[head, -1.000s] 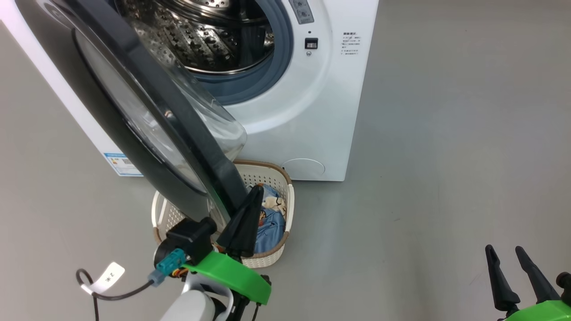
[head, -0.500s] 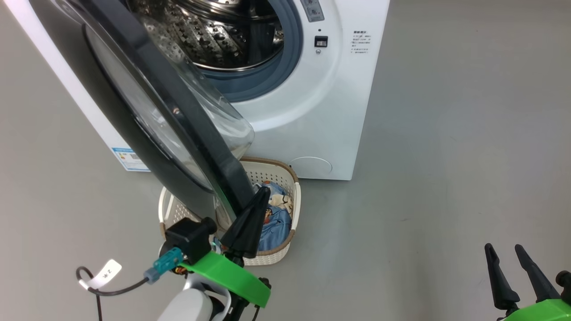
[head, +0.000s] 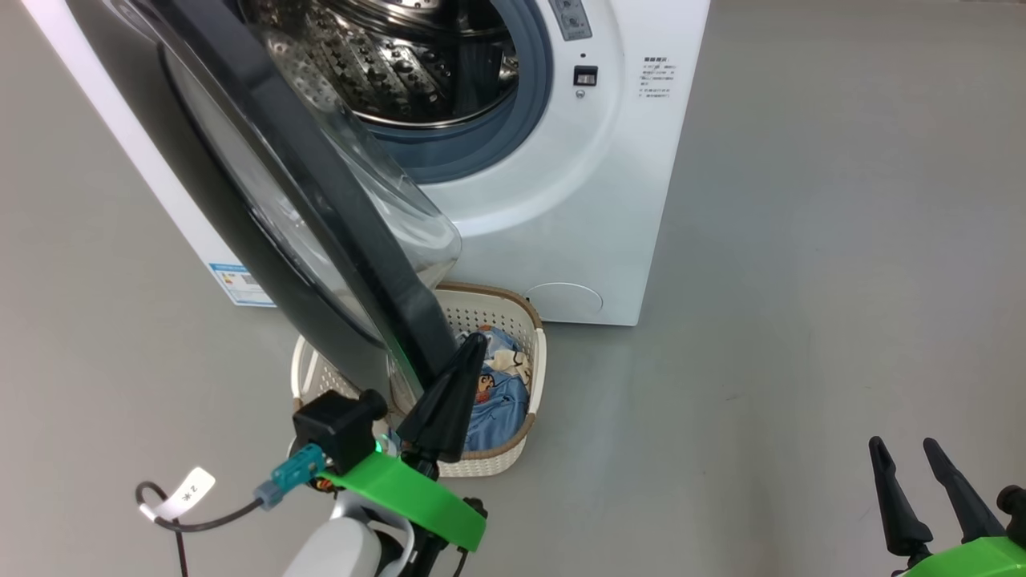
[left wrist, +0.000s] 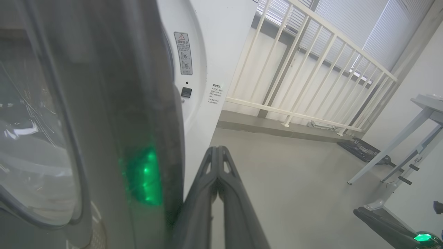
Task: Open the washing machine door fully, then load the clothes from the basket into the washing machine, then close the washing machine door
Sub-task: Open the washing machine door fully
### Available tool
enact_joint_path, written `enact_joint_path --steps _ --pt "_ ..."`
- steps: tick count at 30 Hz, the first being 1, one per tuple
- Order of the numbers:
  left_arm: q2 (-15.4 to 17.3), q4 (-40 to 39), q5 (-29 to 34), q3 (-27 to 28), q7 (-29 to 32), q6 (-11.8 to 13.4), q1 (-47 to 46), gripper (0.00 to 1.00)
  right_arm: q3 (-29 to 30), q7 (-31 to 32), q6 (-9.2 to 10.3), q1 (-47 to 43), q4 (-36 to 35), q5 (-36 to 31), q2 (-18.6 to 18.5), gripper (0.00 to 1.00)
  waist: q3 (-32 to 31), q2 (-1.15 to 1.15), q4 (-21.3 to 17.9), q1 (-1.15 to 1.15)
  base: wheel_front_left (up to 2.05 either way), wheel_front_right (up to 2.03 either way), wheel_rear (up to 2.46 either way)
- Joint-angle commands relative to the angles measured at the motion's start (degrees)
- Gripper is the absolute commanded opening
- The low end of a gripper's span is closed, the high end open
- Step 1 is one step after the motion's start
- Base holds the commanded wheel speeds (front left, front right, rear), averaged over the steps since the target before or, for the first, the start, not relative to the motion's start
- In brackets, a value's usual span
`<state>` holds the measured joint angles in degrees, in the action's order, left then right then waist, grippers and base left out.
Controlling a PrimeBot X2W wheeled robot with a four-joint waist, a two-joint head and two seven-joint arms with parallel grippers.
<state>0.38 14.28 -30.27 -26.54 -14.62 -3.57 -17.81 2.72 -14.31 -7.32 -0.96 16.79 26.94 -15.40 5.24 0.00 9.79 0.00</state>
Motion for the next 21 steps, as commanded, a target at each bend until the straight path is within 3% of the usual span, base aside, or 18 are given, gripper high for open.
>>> enact_joint_path --steps 1,21 --pt "2.5 -0.5 0.1 5.1 -0.4 1.2 -1.2 0.0 -1.0 -0.7 -0.17 1.2 -1.5 -0.6 -1.5 1.0 0.0 0.0 0.1 0.0 0.0 0.0 0.0" --pt "2.5 -2.3 2.0 7.2 -0.4 1.5 2.8 0.0 -0.9 -0.7 -0.17 1.2 -1.7 -0.8 -1.0 1.0 0.1 0.0 2.3 0.0 0.0 0.0 0.0"
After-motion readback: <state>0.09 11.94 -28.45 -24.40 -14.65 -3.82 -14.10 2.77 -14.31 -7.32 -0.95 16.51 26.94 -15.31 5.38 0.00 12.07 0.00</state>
